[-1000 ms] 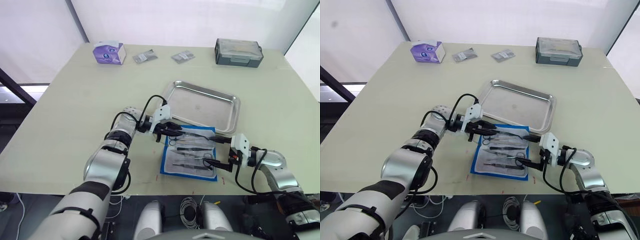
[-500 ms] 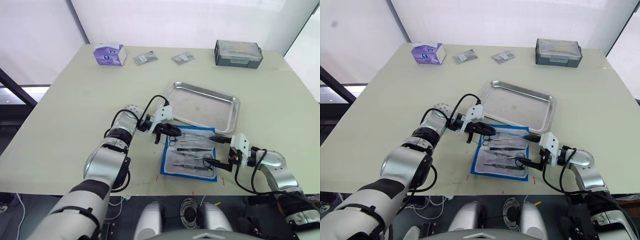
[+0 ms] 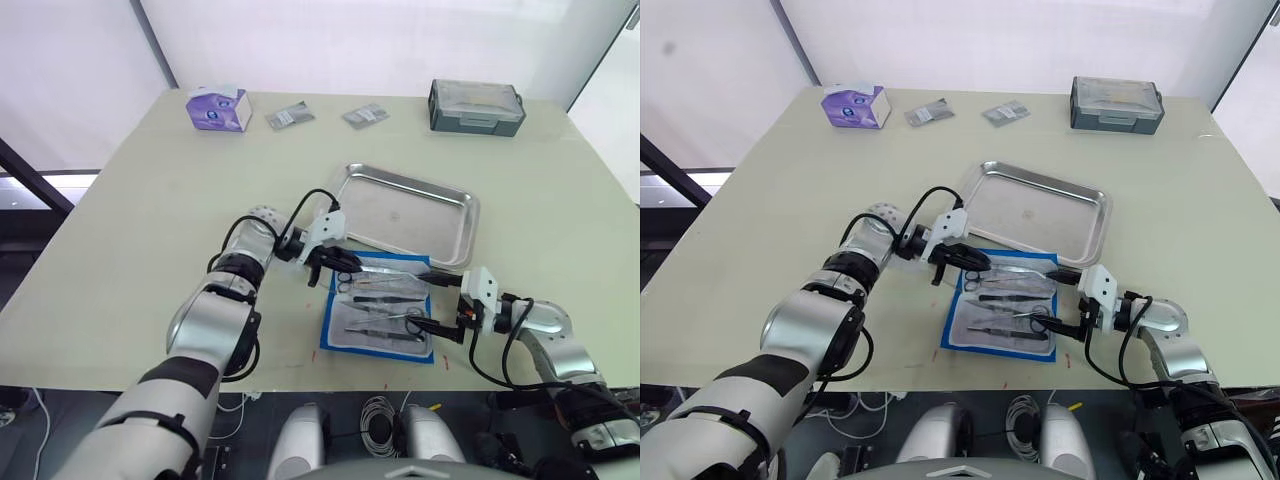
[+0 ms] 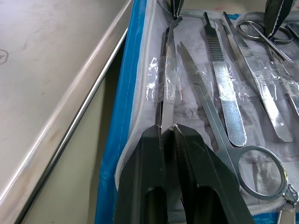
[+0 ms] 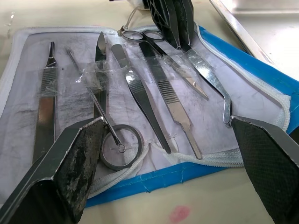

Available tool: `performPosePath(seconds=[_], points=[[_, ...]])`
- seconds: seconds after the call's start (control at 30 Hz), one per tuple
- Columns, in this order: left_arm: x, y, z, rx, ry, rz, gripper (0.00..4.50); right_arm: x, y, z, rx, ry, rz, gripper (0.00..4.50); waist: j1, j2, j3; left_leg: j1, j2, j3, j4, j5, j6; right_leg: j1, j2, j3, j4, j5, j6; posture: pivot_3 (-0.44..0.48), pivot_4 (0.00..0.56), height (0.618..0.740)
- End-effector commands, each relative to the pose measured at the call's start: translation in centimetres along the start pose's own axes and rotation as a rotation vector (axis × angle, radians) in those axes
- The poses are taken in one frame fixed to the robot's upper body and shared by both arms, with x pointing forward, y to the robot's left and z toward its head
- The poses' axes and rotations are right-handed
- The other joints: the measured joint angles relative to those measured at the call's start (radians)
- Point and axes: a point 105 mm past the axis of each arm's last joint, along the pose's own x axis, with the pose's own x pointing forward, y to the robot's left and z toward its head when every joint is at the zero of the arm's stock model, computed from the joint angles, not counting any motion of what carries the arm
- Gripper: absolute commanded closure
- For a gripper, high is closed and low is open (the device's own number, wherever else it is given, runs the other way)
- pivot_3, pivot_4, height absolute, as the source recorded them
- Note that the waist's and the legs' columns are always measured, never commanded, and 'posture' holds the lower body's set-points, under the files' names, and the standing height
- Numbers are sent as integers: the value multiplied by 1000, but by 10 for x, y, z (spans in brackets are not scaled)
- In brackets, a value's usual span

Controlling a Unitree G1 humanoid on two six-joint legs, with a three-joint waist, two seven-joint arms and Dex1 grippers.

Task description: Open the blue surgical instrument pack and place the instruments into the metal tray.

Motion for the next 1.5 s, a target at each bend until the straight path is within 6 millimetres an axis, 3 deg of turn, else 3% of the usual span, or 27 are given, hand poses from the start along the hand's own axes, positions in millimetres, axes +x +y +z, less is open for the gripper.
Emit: performPosePath(seconds=[0.03,0.5,0.67,1.5], points=[[-6,1,-2,11,40,-6,4412,2,21,-36,84,144,66,0,0,0,0,0,0,0,0,0,0,0,0,0,0,0,0,0,150,727],[-17,7,10,58,43,-8,4412,2,22,-38,79,160,77,0,-2,0,0,0,0,0,-1,0,0,0,0,0,0,0,-1,0,150,727],[-18,13,23,86,-8,23,4412,3,22,-38,76,158,80,0,-2,0,1,0,0,0,-1,0,0,0,0,0,0,0,-1,0,150,727],[-41,16,35,45,-39,6,4412,7,23,-38,75,159,94,0,-2,0,2,-1,1,0,-2,0,0,-1,1,0,0,-1,-1,0,150,727]])
